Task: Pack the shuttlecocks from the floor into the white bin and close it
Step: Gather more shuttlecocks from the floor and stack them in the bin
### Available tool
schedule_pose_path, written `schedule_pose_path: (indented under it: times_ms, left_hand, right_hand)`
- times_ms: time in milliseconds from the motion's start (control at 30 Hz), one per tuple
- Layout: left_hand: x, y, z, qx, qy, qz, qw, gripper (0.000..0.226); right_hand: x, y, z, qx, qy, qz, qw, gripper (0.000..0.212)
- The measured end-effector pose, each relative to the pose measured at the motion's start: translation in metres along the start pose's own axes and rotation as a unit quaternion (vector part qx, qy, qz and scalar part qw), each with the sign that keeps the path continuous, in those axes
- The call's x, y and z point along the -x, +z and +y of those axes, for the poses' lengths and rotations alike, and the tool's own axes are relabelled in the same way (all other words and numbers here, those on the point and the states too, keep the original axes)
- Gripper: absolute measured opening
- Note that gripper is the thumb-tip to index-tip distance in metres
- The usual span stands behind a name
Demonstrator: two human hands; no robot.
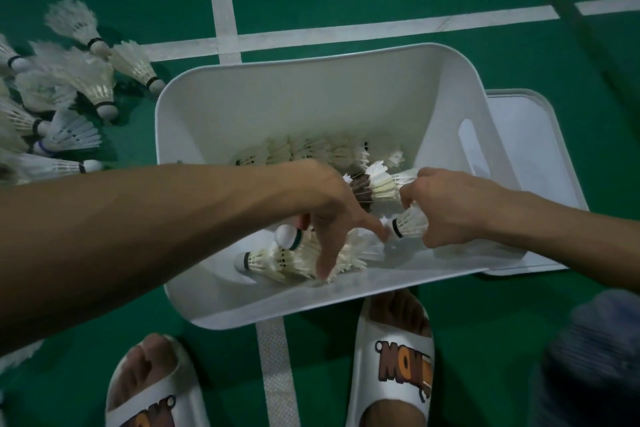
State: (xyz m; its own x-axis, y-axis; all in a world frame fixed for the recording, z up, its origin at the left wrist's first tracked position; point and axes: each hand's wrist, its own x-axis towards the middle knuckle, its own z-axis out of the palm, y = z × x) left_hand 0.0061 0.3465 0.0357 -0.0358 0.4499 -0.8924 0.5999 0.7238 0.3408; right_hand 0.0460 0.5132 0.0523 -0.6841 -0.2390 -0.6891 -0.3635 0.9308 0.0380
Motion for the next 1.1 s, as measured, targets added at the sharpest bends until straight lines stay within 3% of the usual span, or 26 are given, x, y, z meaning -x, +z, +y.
schedule_pose_path:
  times_ms: [300, 500, 800, 1000, 1100]
  left_hand:
    - [-0.007, 0.004, -0.006, 0.055, 0.020, -0.014, 0.998, 0.104]
    - [0.002, 0.008, -0.016, 0.079, 0.033, 0.013, 0.996, 0.114]
    - [0.011, 0.017, -0.029, 0.062, 0.024, 0.114, 0.991, 0.073]
    - [0.014, 0.020, -0.040, 0.031, 0.040, 0.142, 0.989, 0.045]
    - [0.014, 0.024, -0.043, 0.047, 0.052, 0.133, 0.989, 0.041]
  right_hand:
    - [-0.013, 0.006, -0.002, -0.080, -0.024, -0.035, 0.996, 0.067]
    - [-0.029, 0.005, -0.017, -0.093, -0.042, -0.044, 0.994, 0.054]
    - [-0.033, 0.018, -0.026, -0.131, -0.018, -0.046, 0.990, 0.066]
    - [-0.030, 0.010, -0.011, -0.268, -0.009, -0.147, 0.952, 0.079]
    - [-0.028, 0.012, -0.012, -0.260, 0.000, -0.152, 0.954, 0.081]
